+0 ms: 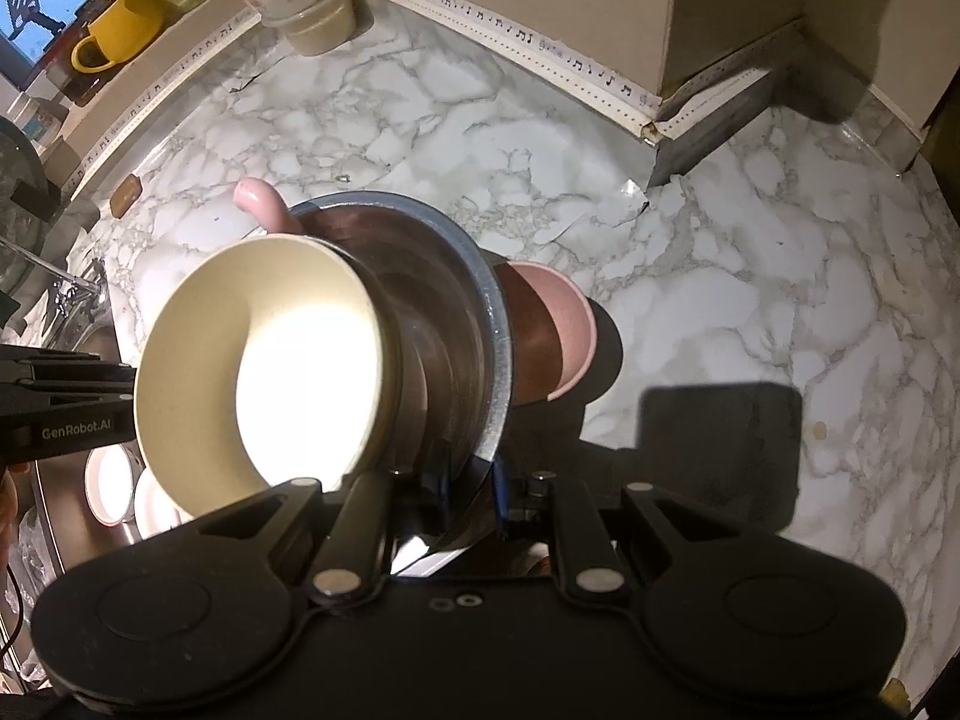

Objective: Organize plates and bowls
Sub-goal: 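Lower the steel bowl stack onto the pink plate with both grippers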

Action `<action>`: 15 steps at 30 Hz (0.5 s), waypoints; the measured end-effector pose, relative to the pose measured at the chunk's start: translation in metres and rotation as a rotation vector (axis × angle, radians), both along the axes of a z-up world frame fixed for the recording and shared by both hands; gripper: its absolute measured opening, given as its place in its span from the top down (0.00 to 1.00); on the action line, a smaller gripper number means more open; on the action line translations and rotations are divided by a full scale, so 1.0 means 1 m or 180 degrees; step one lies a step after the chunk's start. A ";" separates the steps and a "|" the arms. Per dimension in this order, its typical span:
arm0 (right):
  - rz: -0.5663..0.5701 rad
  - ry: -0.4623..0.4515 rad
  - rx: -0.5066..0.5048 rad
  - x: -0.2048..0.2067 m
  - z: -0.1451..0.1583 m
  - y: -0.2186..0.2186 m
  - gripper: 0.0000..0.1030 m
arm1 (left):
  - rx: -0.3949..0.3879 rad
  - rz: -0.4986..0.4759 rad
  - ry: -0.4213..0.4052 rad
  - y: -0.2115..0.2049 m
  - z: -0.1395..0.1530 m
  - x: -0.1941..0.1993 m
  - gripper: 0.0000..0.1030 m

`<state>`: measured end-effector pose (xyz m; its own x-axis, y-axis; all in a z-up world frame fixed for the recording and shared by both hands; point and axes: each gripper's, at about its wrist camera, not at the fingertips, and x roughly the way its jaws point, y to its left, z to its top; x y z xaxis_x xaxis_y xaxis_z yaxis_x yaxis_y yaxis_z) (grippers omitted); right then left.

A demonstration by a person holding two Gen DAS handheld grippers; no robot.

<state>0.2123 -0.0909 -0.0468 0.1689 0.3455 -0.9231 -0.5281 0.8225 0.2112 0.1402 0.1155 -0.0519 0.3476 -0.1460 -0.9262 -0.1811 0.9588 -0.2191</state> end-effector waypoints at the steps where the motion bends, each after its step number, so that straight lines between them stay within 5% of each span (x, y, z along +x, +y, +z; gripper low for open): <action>1: -0.0005 0.0005 -0.0001 0.000 -0.001 0.001 0.86 | -0.0002 0.0004 0.0005 0.000 -0.001 0.000 0.87; 15: 0.0048 -0.0052 -0.0043 -0.001 -0.007 0.009 0.82 | 0.0019 0.0032 -0.0086 0.005 -0.008 -0.003 0.87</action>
<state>0.2114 -0.0823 -0.0534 0.1788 0.3355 -0.9249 -0.5437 0.8172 0.1913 0.1372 0.1202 -0.0595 0.3740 -0.1369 -0.9173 -0.1848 0.9582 -0.2184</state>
